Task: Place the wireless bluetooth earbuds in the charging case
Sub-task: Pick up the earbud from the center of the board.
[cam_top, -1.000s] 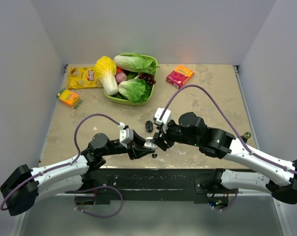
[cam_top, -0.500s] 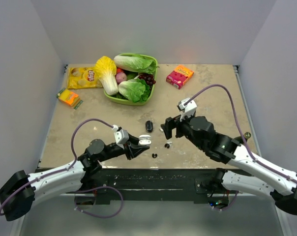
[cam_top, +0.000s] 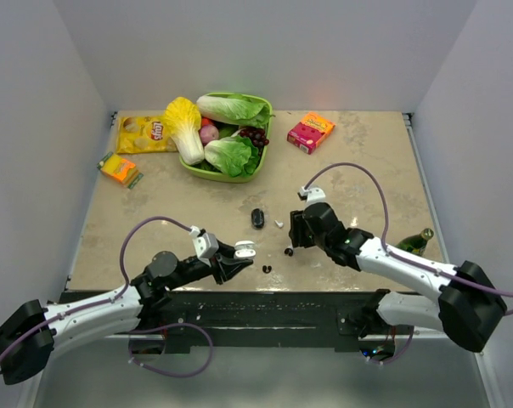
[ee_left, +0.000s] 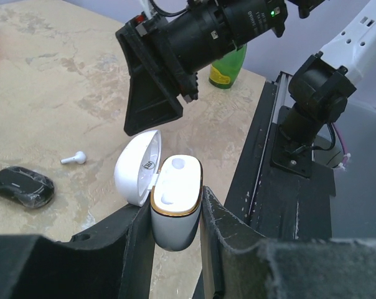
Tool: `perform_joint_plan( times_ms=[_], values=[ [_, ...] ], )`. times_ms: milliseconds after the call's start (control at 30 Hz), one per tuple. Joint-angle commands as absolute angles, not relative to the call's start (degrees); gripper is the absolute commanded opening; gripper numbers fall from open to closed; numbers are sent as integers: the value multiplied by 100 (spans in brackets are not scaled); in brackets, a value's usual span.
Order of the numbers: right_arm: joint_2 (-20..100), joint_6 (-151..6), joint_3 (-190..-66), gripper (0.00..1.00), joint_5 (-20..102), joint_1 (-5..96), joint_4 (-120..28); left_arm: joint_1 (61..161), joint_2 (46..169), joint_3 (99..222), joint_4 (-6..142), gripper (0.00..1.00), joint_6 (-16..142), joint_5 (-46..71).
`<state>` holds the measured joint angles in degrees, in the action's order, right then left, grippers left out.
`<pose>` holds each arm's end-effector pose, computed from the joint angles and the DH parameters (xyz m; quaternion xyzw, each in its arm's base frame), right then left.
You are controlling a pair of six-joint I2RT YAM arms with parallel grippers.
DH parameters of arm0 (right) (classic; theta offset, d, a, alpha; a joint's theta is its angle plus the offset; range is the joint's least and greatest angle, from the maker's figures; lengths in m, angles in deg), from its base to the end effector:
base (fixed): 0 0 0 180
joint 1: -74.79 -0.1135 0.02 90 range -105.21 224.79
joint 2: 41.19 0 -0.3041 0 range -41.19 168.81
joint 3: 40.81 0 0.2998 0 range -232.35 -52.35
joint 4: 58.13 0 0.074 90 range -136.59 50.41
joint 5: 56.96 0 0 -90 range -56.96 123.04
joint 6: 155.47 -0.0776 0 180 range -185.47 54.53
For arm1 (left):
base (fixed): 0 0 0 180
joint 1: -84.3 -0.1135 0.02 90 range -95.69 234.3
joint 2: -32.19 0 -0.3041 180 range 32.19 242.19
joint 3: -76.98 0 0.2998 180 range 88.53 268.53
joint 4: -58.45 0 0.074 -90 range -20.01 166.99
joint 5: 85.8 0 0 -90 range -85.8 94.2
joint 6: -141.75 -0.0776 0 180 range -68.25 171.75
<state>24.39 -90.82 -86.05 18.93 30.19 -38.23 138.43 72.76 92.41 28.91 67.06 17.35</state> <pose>0.2193 0.1897 0.1898 -0.0996 0.8963 0.1480 0.4060 0.1085 -0.1801 0.1954 0.3036 0.6087 -0.4791 0.5548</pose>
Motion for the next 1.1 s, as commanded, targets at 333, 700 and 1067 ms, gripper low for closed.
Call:
perform_joint_plan(
  times_ms=[333,700,1067],
  values=[
    [4230,-8718,-9515,18,2354,3058,-4975,13897,7059,9125,2587,0,6687,1677],
    [5039,-8832,-9674,15,2434,3145,-5309,13915,7139,9143,2526,0,6696,1773],
    [5233,-8885,-9700,14,2460,3655,-5388,13959,7033,9125,2623,0,6687,1729]
  ],
)
